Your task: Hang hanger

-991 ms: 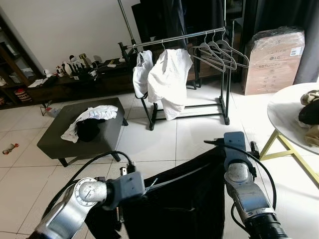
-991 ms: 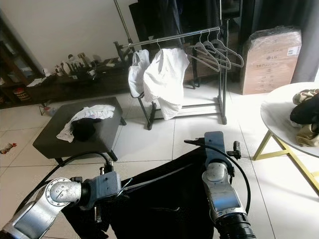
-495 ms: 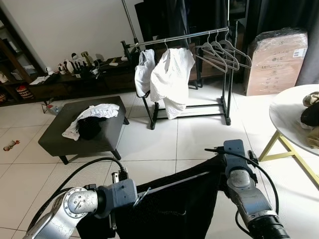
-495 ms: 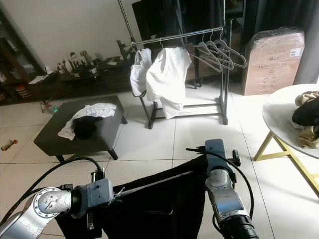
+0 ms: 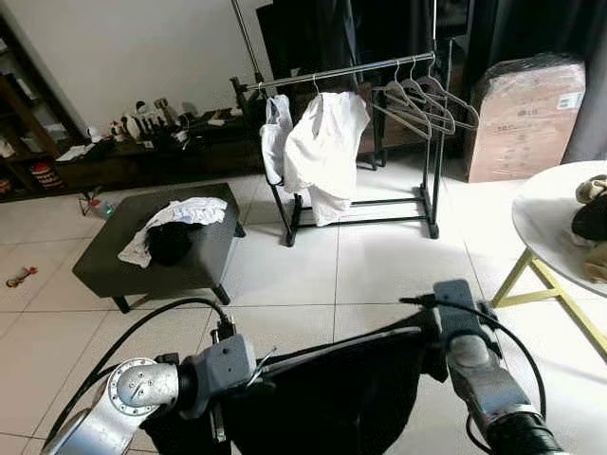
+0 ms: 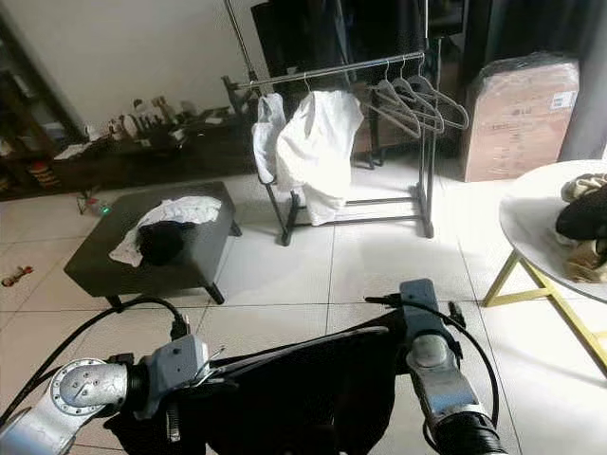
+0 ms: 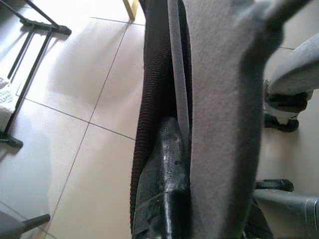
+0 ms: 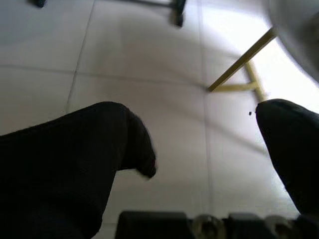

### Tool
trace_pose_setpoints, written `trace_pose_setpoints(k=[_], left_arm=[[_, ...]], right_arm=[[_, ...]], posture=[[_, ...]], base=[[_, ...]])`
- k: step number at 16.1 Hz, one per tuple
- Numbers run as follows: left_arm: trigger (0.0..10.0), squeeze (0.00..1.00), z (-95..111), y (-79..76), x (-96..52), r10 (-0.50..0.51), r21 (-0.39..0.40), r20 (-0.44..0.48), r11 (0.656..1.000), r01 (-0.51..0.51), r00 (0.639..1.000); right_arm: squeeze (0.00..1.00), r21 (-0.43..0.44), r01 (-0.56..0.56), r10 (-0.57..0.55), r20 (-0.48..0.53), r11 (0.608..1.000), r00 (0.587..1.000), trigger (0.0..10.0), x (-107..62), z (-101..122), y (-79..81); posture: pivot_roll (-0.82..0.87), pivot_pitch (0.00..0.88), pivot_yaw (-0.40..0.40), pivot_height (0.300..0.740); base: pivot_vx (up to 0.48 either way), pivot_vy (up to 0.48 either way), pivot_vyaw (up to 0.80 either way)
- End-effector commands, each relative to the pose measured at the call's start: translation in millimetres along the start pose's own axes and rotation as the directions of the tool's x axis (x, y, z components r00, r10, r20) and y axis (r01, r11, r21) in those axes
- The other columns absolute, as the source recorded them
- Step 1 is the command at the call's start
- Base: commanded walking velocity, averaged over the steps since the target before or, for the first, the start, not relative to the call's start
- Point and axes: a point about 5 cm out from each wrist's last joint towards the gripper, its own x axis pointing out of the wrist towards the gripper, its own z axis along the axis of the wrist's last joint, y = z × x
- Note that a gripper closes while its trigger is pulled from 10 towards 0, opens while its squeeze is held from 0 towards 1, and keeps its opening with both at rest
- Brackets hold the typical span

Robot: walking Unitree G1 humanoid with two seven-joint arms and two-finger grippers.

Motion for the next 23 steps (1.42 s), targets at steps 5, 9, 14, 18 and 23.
trace_pose_setpoints(k=[5, 9, 14, 18, 23], left_arm=[[10.0, 0.00, -24.9, 27.8, -33.2, 0.217, -0.205, -0.060, 0.953, -0.225, 0.974], [10.0, 0.00, -14.6, 25.9, -30.9, 0.217, -0.248, 0.017, 0.946, -0.206, 0.976], [10.0, 0.00, -2.7, 30.4, -24.5, 0.266, -0.278, 0.097, 0.933, -0.230, 0.959], [10.0, 0.00, 2.8, 20.0, -20.3, 0.138, -0.300, 0.127, 0.949, -0.095, 0.982], [10.0, 0.00, 2.1, -7.4, -29.5, -0.201, -0.333, 0.125, 0.914, 0.232, 0.972]], right_arm=[[0.00, 0.155, -0.251, 0.257, -0.025, 0.956, 0.966, 10.0, 0.0, -5.2, -0.3], [0.00, 0.204, -0.440, 0.453, -0.015, 0.874, 0.892, 10.0, -11.5, -7.2, 25.3], [0.00, 0.366, -0.534, 0.555, 0.056, 0.762, 0.830, 0.0, -19.3, 0.6, 33.4], [0.00, 0.502, -0.604, 0.638, 0.127, 0.619, 0.759, 0.0, -25.3, 9.9, 44.9], [0.00, 0.501, -0.614, 0.672, 0.084, 0.609, 0.735, 0.0, -20.3, 3.9, 48.6]], posture=[[-0.14, 0.049, 0.168, 0.740], [-0.14, 0.047, 0.164, 0.740], [-0.14, 0.045, 0.162, 0.740], [-0.15, 0.044, 0.162, 0.740], [-0.15, 0.033, 0.162, 0.740]], base=[[0.000, 0.000, 0.00], [0.000, 0.000, 0.00], [0.000, 0.000, 0.00], [0.000, 0.000, 0.00], [0.000, 0.000, 0.00]])
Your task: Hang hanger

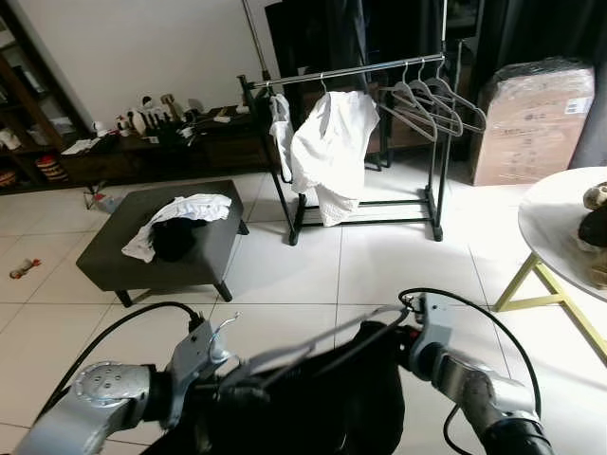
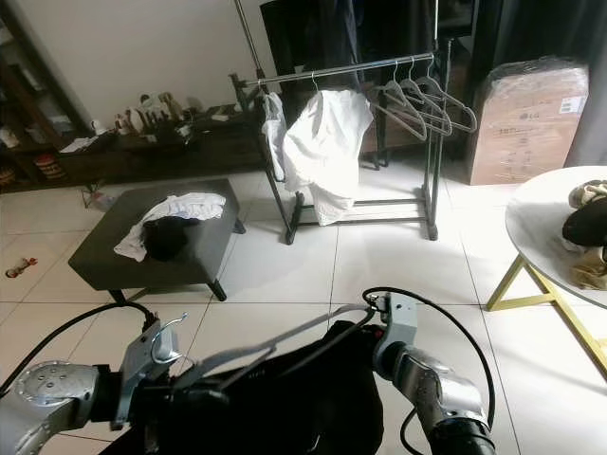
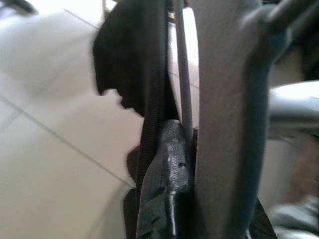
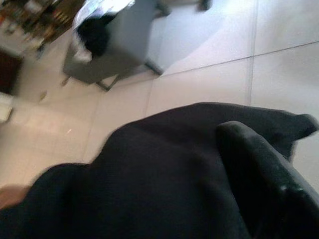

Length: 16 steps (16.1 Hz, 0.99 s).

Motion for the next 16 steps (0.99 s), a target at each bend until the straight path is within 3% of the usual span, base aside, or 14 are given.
trace_pose_setpoints(k=[1, 4, 5, 6, 8, 10, 12, 14, 15, 16], left_arm=[[10.0, 0.00, 1.0, -5.6, -6.8, -0.067, -0.004, -0.022, 0.998, 0.066, 0.998], [10.0, 0.00, 9.1, -11.4, -11.2, -0.141, 0.011, -0.019, 0.990, 0.141, 0.990], [10.0, 0.00, 14.5, -8.4, -10.2, -0.107, 0.041, -0.016, 0.993, 0.108, 0.994], [10.0, 0.00, 15.8, -7.8, -10.0, -0.095, 0.051, -0.022, 0.994, 0.096, 0.995], [10.0, 0.00, 14.8, -2.1, -10.8, -0.010, 0.072, -0.052, 0.997, 0.014, 0.999], [10.0, 0.00, 14.6, 6.4, -11.3, 0.085, 0.100, -0.046, 0.992, -0.080, 0.995], [10.0, 0.00, 23.4, 17.4, -9.7, 0.202, 0.134, 0.040, 0.969, -0.206, 0.979], [10.0, 0.00, 35.4, 28.6, -4.8, 0.309, 0.126, 0.154, 0.936, -0.329, 0.939], [10.0, 0.00, 42.4, 31.7, 0.4, 0.354, 0.113, 0.222, 0.916, -0.385, 0.908], [10.0, 0.00, 49.7, 32.4, 9.2, 0.376, 0.058, 0.299, 0.910, -0.410, 0.877]], right_arm=[[0.00, -0.040, 0.032, -0.033, -0.010, 0.999, 0.999, 0.0, 1.9, 1.5, -3.6], [0.00, 0.056, 0.140, -0.140, 0.000, 0.989, 0.990, 0.0, 1.4, 9.1, -21.9], [0.00, 0.164, 0.220, -0.227, 0.024, 0.962, 0.974, 0.0, -0.9, 15.4, -33.3], [0.00, 0.205, 0.229, -0.243, 0.046, 0.951, 0.969, 0.0, -2.0, 19.7, -35.9], [0.00, 0.338, 0.181, -0.256, 0.192, 0.923, 0.947, 0.0, -8.3, 42.2, -41.9], [0.00, 0.385, 0.153, -0.260, 0.243, 0.910, 0.934, 0.0, -13.2, 51.2, -46.6], [0.00, 0.367, 0.165, -0.244, 0.181, 0.916, 0.953, 0.0, -10.8, 42.3, -47.0], [0.00, 0.300, 0.100, -0.152, 0.155, 0.949, 0.976, 0.0, -4.9, 32.6, -35.1], [0.00, 0.200, 0.054, -0.081, 0.129, 0.978, 0.988, 0.0, -1.4, 25.9, -24.5], [0.00, 0.043, -0.018, 0.015, 0.068, 0.999, 0.998, 0.0, 3.0, 13.6, -9.0]], posture=[[-0.14, 0.032, 0.161, 0.740], [-0.14, 0.038, 0.154, 0.740], [-0.14, 0.040, 0.151, 0.740], [-0.14, 0.041, 0.151, 0.740], [-0.14, 0.051, 0.148, 0.740], [-0.14, 0.055, 0.144, 0.740], [-0.13, 0.060, 0.141, 0.740], [-0.13, 0.058, 0.140, 0.740], [-0.13, 0.057, 0.139, 0.740], [-0.14, 0.056, 0.137, 0.740]], base=[[0.000, 0.000, 0.00], [0.000, 0.000, 0.00], [0.000, 0.000, 0.00], [0.000, 0.000, 0.00], [0.000, 0.000, 0.00], [0.000, 0.000, 0.00], [0.000, 0.000, 0.00], [0.000, 0.000, 0.00], [0.000, 0.000, 0.00], [0.000, 0.000, 0.00]])
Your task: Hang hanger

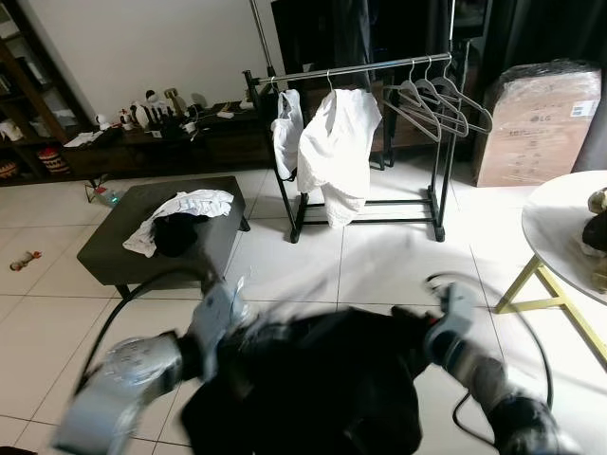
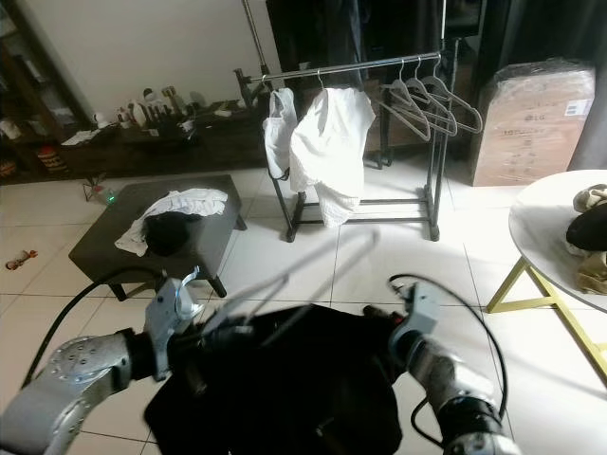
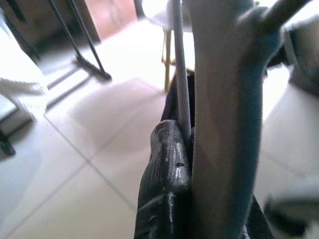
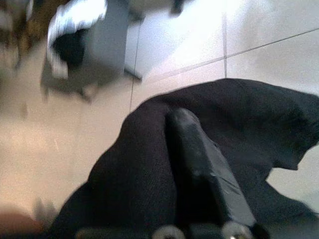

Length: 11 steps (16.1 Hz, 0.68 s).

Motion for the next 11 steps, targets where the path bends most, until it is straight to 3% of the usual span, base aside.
trace_pose_setpoints(k=[1, 2, 4, 6, 7, 10, 11], left_arm=[[10.0, 0.00, 6.8, 9.3, -1.9, 0.071, 0.001, 0.041, 0.997, -0.072, 0.997], [10.0, 0.00, 7.0, 5.2, 2.5, 0.056, -0.008, 0.052, 0.998, -0.055, 0.997], [10.0, 0.00, 12.6, -8.1, 25.1, 0.040, -0.090, 0.139, 0.996, -0.027, 0.989], [10.0, 0.00, 21.0, -18.2, 42.4, 0.042, -0.145, 0.209, 0.989, -0.011, 0.977], [10.0, 0.00, 36.6, -33.6, 73.2, 0.076, -0.141, 0.289, 0.989, -0.036, 0.954], [10.0, 0.00, 48.7, -29.2, 89.7, 0.218, -0.057, 0.329, 0.976, -0.211, 0.919], [10.0, 0.00, 55.3, -21.5, 93.1, 0.298, -0.024, 0.353, 0.950, -0.310, 0.887]], right_arm=[[0.00, -0.104, -0.107, 0.102, -0.053, 0.989, 0.993, 0.0, 2.6, -8.3, 18.1], [0.00, -0.144, -0.157, 0.149, -0.065, 0.977, 0.987, 0.0, 1.9, -11.7, 24.8], [0.00, -0.301, -0.347, 0.321, -0.134, 0.888, 0.938, 0.0, -6.3, -21.7, 47.9], [0.00, -0.396, -0.414, 0.365, -0.195, 0.820, 0.910, 0.0, -11.9, -27.3, 55.7], [0.00, -0.472, -0.509, 0.453, -0.235, 0.720, 0.860, 0.0, -22.7, -27.5, 69.2], [0.00, -0.490, -0.569, 0.521, -0.246, 0.661, 0.817, 0.0, -33.7, -25.5, 80.1], [0.00, -0.496, -0.594, 0.547, -0.255, 0.633, 0.797, 0.0, -37.9, -26.0, 83.9]], posture=[[-0.14, 0.055, 0.135, 0.740], [-0.14, 0.052, 0.133, 0.740], [-0.14, 0.049, 0.128, 0.740], [-0.14, 0.048, 0.119, 0.740], [-0.15, 0.051, 0.113, 0.740], [-0.15, 0.058, 0.107, 0.740], [-0.15, 0.061, 0.105, 0.740]], base=[[0.000, 0.000, 0.00], [0.000, 0.000, 0.00], [0.000, 0.000, 0.00], [0.000, 0.000, 0.00], [0.000, 0.000, 0.00], [0.000, 0.000, 0.00], [0.000, 0.000, 0.00]])
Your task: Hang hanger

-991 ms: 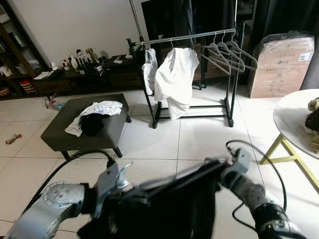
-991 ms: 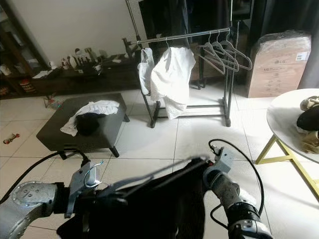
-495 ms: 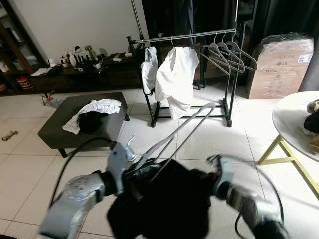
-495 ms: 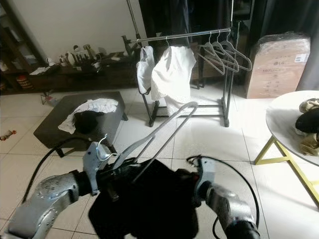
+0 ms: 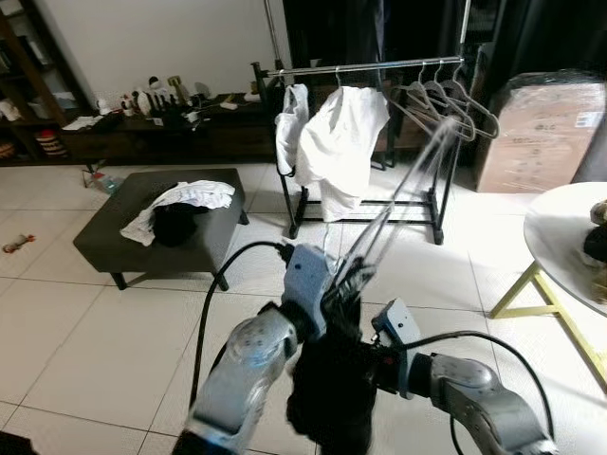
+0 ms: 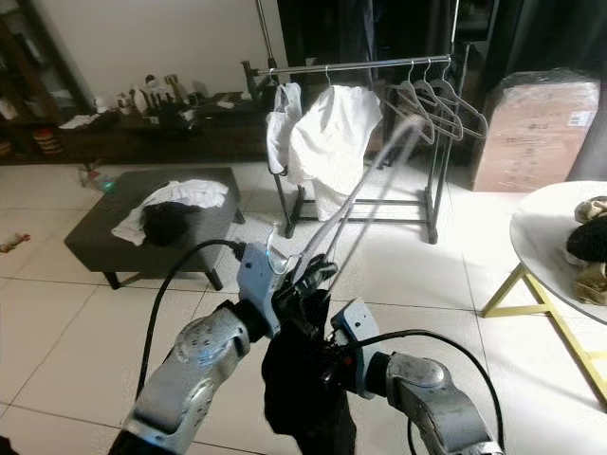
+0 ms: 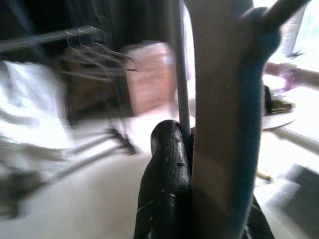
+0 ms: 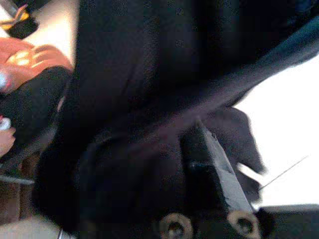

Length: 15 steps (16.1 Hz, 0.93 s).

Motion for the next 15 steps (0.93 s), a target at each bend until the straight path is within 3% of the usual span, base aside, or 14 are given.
trace_pose_setpoints(k=[1, 4, 5, 7, 8, 9, 10, 12, 14, 15], left_arm=[[10.0, 0.00, 15.1, 12.1, 5.8, 0.090, 0.109, 0.084, 0.989, -0.099, 0.992], [10.0, 0.00, 25.2, 18.6, 11.5, 0.163, 0.147, 0.175, 0.971, -0.190, 0.971], [10.0, 0.00, 39.1, 18.3, 11.8, 0.220, 0.112, 0.302, 0.958, -0.264, 0.927], [10.0, 0.00, 54.1, 6.0, 6.7, 0.155, 0.004, 0.429, 0.985, -0.173, 0.890], [10.0, 0.00, 63.8, 1.6, 3.4, 0.153, -0.026, 0.498, 0.987, -0.162, 0.854], [10.0, 0.00, 67.0, -3.3, 3.7, 0.144, -0.005, 0.528, 0.986, -0.167, 0.837], [10.0, 0.00, 67.6, -9.8, 4.4, 0.102, 0.069, 0.544, 0.984, -0.165, 0.833], [10.0, 0.00, 67.2, -17.0, 6.0, 0.044, 0.243, 0.556, 0.946, -0.213, 0.830], [10.0, 0.00, 70.9, -12.1, 7.7, 0.076, 0.263, 0.566, 0.927, -0.267, 0.821], [10.0, 0.00, 74.2, -8.2, 8.7, 0.114, 0.202, 0.571, 0.940, -0.273, 0.813]], right_arm=[[0.00, -0.030, -0.104, 0.105, 0.043, 0.994, 0.994, 0.0, 5.7, 9.6, 16.8], [0.00, -0.046, -0.123, 0.124, 0.030, 0.991, 0.992, 0.0, 3.1, 8.7, 21.3], [0.00, -0.052, -0.113, 0.114, 0.003, 0.992, 0.994, 0.0, 1.0, 4.1, 19.7], [0.00, -0.100, -0.080, 0.072, -0.087, 0.992, 0.994, 0.0, -1.8, -5.8, 12.6], [0.00, -0.121, -0.057, 0.042, -0.126, 0.991, 0.991, 0.0, -2.5, -9.9, 7.1], [0.00, -0.128, -0.046, 0.028, -0.136, 0.991, 0.990, 0.0, -2.8, -10.7, 4.3], [0.00, -0.133, -0.047, 0.029, -0.132, 0.990, 0.991, 0.0, -2.5, -8.9, 3.8], [0.00, -0.149, -0.051, 0.033, -0.116, 0.988, 0.993, 0.0, -2.2, -2.4, 3.6], [0.00, -0.171, -0.055, 0.027, -0.160, 0.984, 0.987, 0.0, -3.1, -8.9, 2.3], [0.00, -0.183, -0.041, 0.006, -0.188, 0.982, 0.982, 0.0, -4.1, -14.1, -0.5]], posture=[[-0.16, 0.063, 0.104, 0.740], [-0.16, 0.067, 0.103, 0.740], [-0.15, 0.069, 0.100, 0.740], [-0.16, 0.071, 0.097, 0.740], [-0.16, 0.074, 0.094, 0.740], [-0.16, 0.075, 0.093, 0.740], [-0.16, 0.075, 0.091, 0.740], [-0.16, 0.077, 0.087, 0.740], [-0.16, 0.080, 0.084, 0.740], [-0.15, 0.079, 0.082, 0.740]], base=[[0.000, 0.000, 0.00], [0.000, 0.000, 0.00], [0.000, 0.000, 0.00], [0.000, 0.000, 0.00], [0.000, 0.000, 0.00], [0.000, 0.000, 0.00], [0.000, 0.000, 0.00], [0.000, 0.000, 0.00], [0.000, 0.000, 0.00], [0.000, 0.000, 0.00]])
